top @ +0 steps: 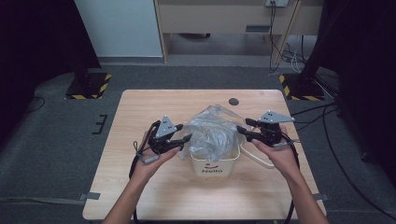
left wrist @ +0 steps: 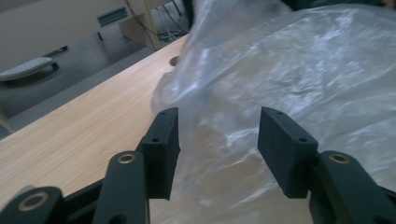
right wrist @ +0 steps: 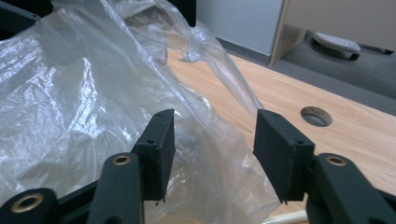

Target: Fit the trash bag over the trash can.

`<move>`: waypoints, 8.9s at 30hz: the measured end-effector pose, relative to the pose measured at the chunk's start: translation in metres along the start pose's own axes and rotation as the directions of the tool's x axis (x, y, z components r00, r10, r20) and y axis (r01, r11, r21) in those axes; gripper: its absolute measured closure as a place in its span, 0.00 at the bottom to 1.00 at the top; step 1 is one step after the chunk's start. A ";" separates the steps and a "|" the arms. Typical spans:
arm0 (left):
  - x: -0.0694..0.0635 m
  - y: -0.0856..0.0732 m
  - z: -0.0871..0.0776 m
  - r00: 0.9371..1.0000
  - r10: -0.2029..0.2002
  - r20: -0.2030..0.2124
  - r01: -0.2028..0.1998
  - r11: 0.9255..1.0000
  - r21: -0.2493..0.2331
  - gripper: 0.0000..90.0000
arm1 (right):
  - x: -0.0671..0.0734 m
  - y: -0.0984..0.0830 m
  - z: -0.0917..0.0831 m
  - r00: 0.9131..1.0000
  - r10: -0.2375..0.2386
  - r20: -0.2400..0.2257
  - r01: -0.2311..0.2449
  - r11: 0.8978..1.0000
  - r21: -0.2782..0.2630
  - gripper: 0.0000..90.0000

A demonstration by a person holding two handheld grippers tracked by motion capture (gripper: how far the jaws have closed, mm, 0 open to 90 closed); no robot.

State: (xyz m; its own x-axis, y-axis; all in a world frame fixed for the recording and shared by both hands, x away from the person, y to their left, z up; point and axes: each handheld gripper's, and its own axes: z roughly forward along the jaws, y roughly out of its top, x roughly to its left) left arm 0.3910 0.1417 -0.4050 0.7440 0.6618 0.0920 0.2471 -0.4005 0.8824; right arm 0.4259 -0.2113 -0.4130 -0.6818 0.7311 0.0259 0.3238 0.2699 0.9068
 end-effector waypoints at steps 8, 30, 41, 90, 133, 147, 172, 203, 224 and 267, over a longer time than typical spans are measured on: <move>-0.013 0.001 0.013 0.999 0.039 0.005 -0.039 0.998 0.041 0.52 | 0.004 -0.005 0.007 0.999 0.010 -0.040 -0.009 0.999 0.036 0.49; -0.003 -0.010 0.023 1.000 0.011 -0.021 -0.011 0.999 0.036 0.57 | 0.008 -0.005 0.014 0.999 0.011 -0.044 -0.009 0.999 0.039 0.50; 0.000 -0.003 -0.001 0.999 0.010 -0.053 -0.013 0.998 -0.064 0.53 | 0.014 0.003 0.020 0.997 0.001 -0.080 0.001 1.000 0.023 0.49; 0.033 -0.013 0.006 0.999 -0.029 -0.015 0.028 0.998 -0.053 1.00 | 0.013 0.003 0.007 0.987 0.026 -0.161 -0.033 0.999 -0.040 0.92; 0.000 -0.017 -0.036 0.983 0.061 0.174 -0.041 0.992 -0.117 1.00 | 0.036 -0.011 -0.036 0.971 -0.063 -0.231 0.053 0.998 -0.045 0.97; -0.003 -0.029 -0.043 0.976 0.030 0.217 -0.003 0.992 -0.123 1.00 | 0.044 -0.015 -0.046 0.956 -0.085 -0.280 0.074 0.996 -0.050 1.00; -0.010 -0.055 -0.034 0.949 0.074 0.307 -0.071 0.997 -0.021 1.00 | 0.048 -0.042 -0.043 0.907 -0.094 -0.410 0.122 0.992 0.042 1.00; -0.013 -0.076 -0.011 0.957 0.148 0.251 -0.178 0.979 0.099 1.00 | 0.051 -0.068 -0.020 0.904 -0.156 -0.398 0.238 0.957 0.165 1.00; -0.018 -0.082 -0.001 0.960 0.160 0.228 -0.196 0.970 0.144 1.00 | 0.050 -0.076 -0.007 0.915 -0.168 -0.368 0.255 0.946 0.202 1.00; -0.039 -0.059 -0.053 0.965 0.202 0.169 -0.198 0.979 -0.042 0.68 | 0.050 -0.064 -0.050 0.953 -0.142 -0.269 0.184 0.973 0.138 0.64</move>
State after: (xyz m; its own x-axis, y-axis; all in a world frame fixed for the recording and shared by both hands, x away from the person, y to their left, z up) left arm 0.3143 0.1734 -0.4360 0.8728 0.4500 0.1890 0.0687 -0.4966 0.8653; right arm 0.3381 -0.2228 -0.4490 -0.8720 0.4894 0.0096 0.2803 0.4833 0.8294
